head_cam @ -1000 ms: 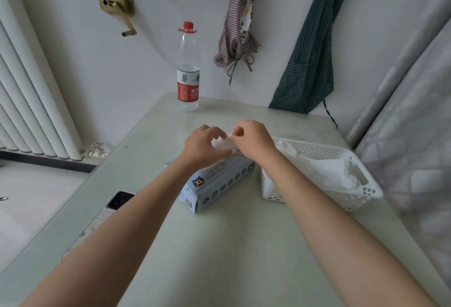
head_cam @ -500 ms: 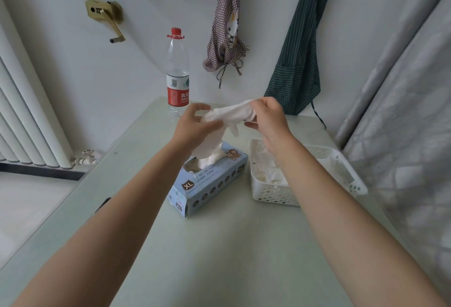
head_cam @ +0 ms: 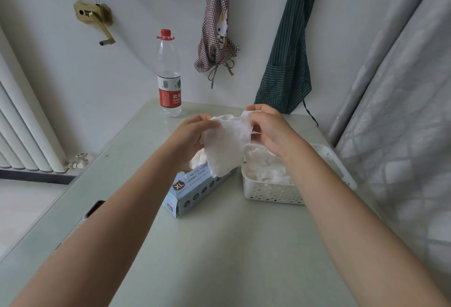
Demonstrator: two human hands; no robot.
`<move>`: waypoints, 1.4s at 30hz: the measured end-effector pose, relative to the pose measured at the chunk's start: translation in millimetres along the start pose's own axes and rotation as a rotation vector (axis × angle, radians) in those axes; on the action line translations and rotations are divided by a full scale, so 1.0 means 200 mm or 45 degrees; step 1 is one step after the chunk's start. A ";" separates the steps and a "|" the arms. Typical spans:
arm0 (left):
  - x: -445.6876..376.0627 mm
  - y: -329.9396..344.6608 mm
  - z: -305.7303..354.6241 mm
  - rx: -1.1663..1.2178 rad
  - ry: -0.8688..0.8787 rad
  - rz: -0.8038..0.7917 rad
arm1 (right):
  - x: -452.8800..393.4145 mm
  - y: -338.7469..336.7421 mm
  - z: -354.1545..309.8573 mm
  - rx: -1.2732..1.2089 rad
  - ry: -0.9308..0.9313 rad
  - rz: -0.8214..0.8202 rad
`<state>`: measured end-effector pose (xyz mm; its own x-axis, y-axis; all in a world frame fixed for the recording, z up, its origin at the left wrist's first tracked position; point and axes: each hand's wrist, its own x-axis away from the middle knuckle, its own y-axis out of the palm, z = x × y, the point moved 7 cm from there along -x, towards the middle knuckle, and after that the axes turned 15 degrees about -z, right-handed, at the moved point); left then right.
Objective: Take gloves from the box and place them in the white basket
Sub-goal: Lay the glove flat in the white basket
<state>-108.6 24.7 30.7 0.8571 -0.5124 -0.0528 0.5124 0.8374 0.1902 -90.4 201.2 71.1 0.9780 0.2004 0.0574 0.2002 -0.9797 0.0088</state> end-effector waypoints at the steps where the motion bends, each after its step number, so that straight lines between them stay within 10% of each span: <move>1: 0.00 0.00 0.02 -0.019 0.019 0.005 | 0.00 0.01 0.01 0.070 0.045 -0.084; 11: 0.01 0.14 0.09 -0.304 0.066 -0.218 | 0.00 0.09 0.08 0.608 0.194 -0.396; 20: 0.01 0.07 -0.06 -0.312 -0.225 -0.164 | 0.01 -0.04 -0.03 0.354 -0.100 -0.025; 29: 0.04 0.11 -0.05 -0.243 -0.228 -0.248 | 0.03 0.04 -0.05 0.185 -0.087 -0.165; 37: 0.07 0.10 0.03 -0.059 -0.145 -0.145 | 0.05 -0.08 -0.05 0.242 -0.025 0.218; 42: 0.09 0.02 0.01 0.121 -0.205 0.282 | 0.11 0.01 -0.12 0.673 -0.133 0.182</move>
<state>-90.8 18.4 33.5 0.9241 -0.3492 0.1553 0.3001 0.9147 0.2708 -69.0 204.2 96.5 0.9928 0.0909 -0.0783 0.0405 -0.8679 -0.4951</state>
